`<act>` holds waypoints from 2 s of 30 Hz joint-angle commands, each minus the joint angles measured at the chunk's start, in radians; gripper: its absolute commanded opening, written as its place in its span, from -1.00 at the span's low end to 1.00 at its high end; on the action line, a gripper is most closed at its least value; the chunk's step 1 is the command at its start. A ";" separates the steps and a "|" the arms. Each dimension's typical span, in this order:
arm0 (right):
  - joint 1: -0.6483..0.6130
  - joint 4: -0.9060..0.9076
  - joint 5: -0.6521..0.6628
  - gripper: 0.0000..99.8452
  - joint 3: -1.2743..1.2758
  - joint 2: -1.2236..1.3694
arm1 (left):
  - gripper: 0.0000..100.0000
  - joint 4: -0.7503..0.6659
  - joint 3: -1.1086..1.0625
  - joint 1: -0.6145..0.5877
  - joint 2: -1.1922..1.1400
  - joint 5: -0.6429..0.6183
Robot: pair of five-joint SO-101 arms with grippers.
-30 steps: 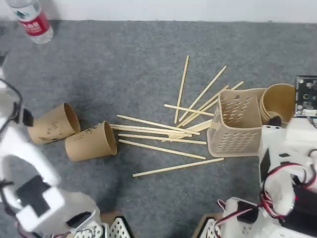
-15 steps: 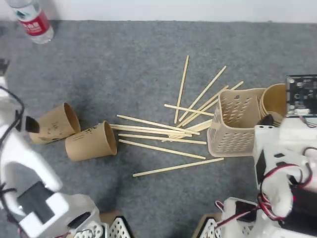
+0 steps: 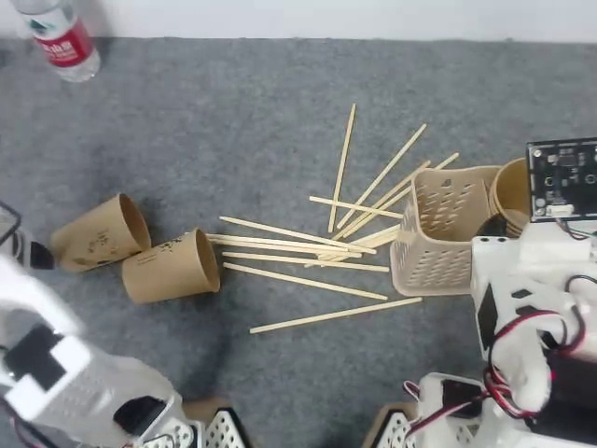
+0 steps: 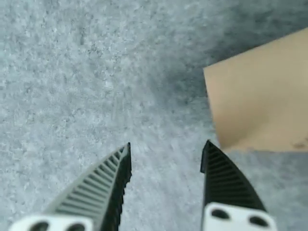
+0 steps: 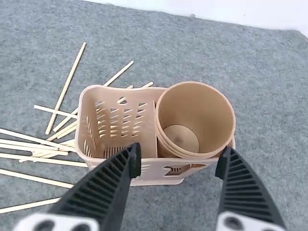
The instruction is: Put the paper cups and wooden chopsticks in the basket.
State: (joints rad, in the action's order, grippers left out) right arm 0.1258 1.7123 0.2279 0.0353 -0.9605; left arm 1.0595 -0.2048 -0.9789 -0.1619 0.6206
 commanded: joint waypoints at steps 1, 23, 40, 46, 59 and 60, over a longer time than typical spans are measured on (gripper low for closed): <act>-0.008 -0.012 -0.009 -0.49 -0.006 0.005 | -0.55 -0.051 0.012 -0.005 -0.020 0.005; -0.008 -0.012 -0.009 -0.49 -0.006 0.007 | -0.54 0.218 0.257 0.081 -0.025 -0.158; -0.008 -0.007 -0.005 -0.49 -0.006 0.005 | -0.55 -0.092 -0.030 0.064 -0.031 -0.109; -0.008 -0.007 -0.003 -0.49 -0.006 0.002 | -0.55 -0.124 -0.054 0.015 -0.031 -0.058; -0.008 -0.007 -0.003 -0.49 -0.008 -0.002 | -0.55 -0.120 -0.056 0.009 -0.012 -0.052; -0.008 -0.007 -0.005 -0.49 -0.008 -0.002 | -0.55 -0.092 -0.033 0.012 0.005 -0.054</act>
State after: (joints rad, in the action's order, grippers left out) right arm 0.1258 1.7123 0.2279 0.0353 -0.9605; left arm 0.9475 -0.2892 -0.9743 -0.2033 0.5639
